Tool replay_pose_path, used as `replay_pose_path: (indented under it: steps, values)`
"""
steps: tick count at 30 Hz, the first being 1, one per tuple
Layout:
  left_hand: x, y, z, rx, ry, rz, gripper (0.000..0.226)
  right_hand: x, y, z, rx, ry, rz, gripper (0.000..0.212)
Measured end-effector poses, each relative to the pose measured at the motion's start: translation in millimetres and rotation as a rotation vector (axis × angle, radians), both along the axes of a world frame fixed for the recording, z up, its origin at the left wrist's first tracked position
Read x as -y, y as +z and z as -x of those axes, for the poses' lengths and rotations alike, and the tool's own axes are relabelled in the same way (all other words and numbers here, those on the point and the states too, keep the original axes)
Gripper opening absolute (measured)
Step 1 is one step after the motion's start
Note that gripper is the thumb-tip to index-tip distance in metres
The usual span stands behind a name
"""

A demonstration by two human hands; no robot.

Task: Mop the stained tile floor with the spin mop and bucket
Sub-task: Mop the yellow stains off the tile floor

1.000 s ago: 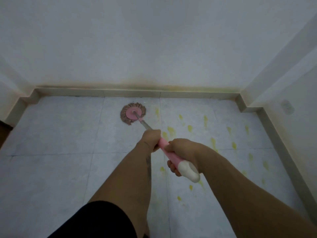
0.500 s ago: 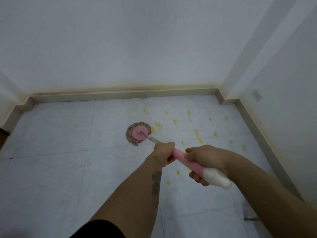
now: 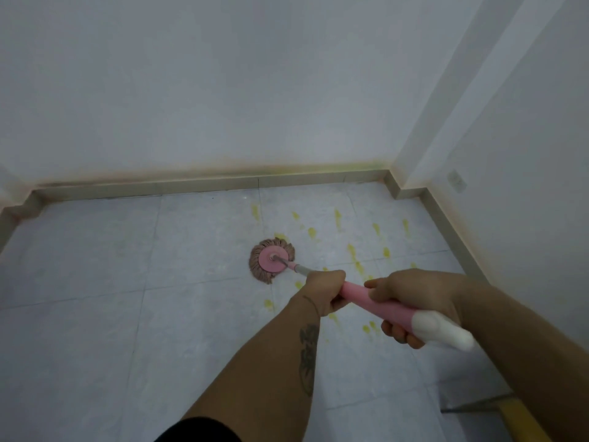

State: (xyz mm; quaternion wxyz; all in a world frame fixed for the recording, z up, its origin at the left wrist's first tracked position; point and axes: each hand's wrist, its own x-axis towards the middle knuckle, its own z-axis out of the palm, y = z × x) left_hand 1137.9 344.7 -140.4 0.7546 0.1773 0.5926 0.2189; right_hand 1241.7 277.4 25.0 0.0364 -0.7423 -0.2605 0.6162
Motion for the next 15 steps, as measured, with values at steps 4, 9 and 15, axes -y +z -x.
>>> replay_pose_path:
  steps: [4,9,15]
  values:
    - [-70.9,-19.7,20.1,-0.009,0.0,-0.016,0.017,-65.6,-19.5,22.5,0.006,-0.018,-0.002,0.04]
    - [-166.9,-47.7,51.7,-0.035,-0.006,-0.035,0.027,-152.6,-49.5,55.6,-0.019,-0.044,-0.02,0.041]
    - [-244.0,-80.2,79.8,-0.072,0.069,-0.043,0.036,-223.9,-92.9,87.9,-0.043,-0.085,-0.043,0.038]
